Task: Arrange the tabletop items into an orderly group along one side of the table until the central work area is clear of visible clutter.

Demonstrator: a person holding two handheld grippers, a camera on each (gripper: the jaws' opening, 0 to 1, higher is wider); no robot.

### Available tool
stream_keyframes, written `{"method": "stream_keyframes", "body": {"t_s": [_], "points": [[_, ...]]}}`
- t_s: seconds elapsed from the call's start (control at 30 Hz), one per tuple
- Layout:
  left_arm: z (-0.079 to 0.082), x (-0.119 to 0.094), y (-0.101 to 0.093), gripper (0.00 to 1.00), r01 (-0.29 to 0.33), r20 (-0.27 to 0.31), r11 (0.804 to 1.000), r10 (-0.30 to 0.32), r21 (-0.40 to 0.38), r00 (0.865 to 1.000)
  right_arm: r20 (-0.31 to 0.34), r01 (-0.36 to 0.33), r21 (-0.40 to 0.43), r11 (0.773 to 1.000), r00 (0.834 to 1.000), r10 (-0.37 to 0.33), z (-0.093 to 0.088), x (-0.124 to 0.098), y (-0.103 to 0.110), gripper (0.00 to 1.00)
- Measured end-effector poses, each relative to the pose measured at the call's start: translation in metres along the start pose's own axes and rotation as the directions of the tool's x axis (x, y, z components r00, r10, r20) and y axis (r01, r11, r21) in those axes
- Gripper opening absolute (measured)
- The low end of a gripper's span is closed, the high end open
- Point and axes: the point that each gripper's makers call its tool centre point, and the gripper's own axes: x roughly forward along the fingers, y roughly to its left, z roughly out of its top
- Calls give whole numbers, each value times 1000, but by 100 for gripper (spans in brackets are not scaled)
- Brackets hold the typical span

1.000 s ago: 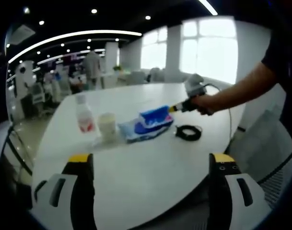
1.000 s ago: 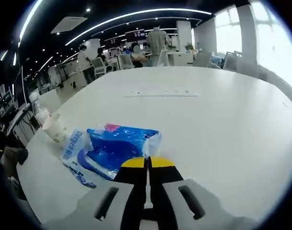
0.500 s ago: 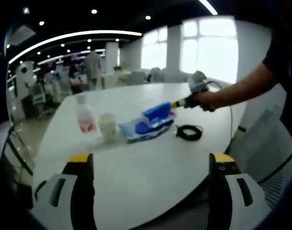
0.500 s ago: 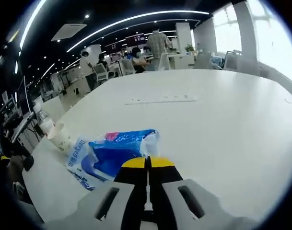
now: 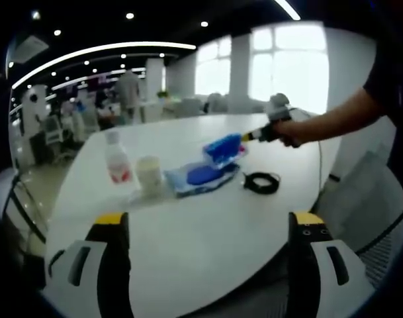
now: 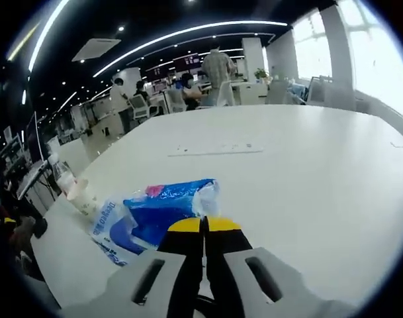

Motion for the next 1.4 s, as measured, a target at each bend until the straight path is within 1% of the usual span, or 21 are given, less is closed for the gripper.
{"method": "stream_keyframes", "body": {"t_s": [0.17, 0.4, 0.97, 1.07, 1.4], "points": [[0, 0, 0, 97, 3, -1, 1000, -3, -1, 1000, 11, 16, -1, 1000, 1000, -16, 7, -7, -17, 0], [0, 0, -1, 97, 6, -2, 1000, -6, -1, 1000, 6, 35, 6, 999, 999, -35, 7, -16, -38, 0], [-1, 0, -1, 97, 5, -6, 1000, -5, -1, 1000, -18, 56, 25, 998, 998, -56, 1, -27, -71, 0], [-2, 0, -3, 97, 10, -16, 1000, -10, 5, 1000, -19, 50, 46, 998, 999, -49, -1, -28, -76, 0], [-3, 0, 1, 97, -5, -16, 1000, 5, 4, 1000, -52, 56, 70, 996, 997, -53, -16, -34, -94, 0]]}}
